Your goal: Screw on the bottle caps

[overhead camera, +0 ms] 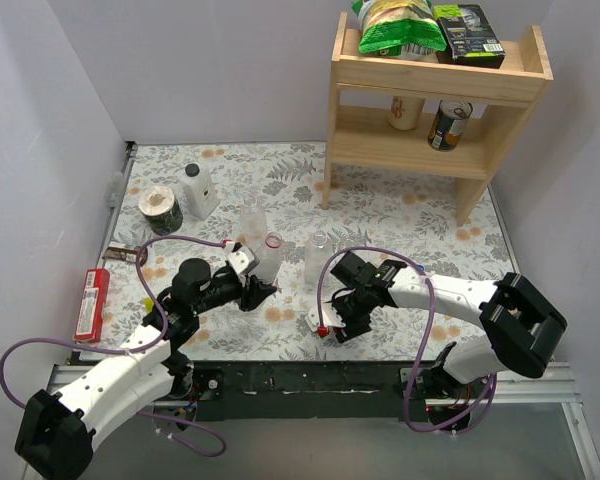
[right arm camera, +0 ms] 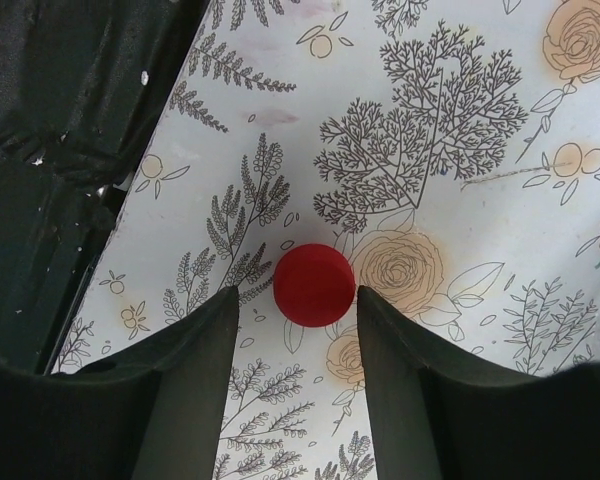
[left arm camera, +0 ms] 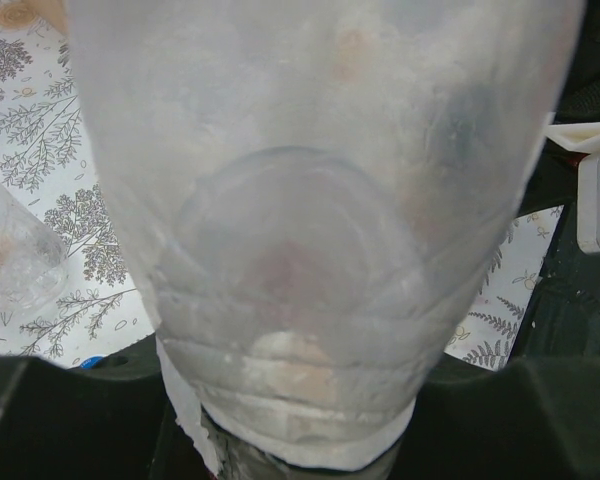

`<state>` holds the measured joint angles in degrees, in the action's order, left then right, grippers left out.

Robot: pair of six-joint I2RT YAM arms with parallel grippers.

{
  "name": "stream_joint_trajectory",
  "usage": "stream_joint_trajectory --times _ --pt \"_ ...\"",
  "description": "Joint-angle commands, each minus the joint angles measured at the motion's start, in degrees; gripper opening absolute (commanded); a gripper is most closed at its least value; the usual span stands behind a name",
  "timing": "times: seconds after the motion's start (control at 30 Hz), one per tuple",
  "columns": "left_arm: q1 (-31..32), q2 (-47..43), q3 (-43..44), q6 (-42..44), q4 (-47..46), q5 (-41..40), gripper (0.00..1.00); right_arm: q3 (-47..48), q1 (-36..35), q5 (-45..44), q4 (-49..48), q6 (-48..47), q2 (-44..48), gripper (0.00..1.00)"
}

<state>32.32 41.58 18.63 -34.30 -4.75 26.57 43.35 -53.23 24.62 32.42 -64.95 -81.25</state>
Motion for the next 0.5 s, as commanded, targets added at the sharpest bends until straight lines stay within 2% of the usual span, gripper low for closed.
stream_joint_trajectory --times 0.0,0.47 --pt "-0.6 -0.3 1.6 -0.1 -0.8 0.6 0.0 1.5 -0.4 1.2 -1.5 -1.5 -0.9 0.56" --pt "-0.9 0.3 0.7 -0.5 -2.0 1.0 0.0 1.7 -0.4 1.3 -2.6 -0.5 -2.3 0.49"
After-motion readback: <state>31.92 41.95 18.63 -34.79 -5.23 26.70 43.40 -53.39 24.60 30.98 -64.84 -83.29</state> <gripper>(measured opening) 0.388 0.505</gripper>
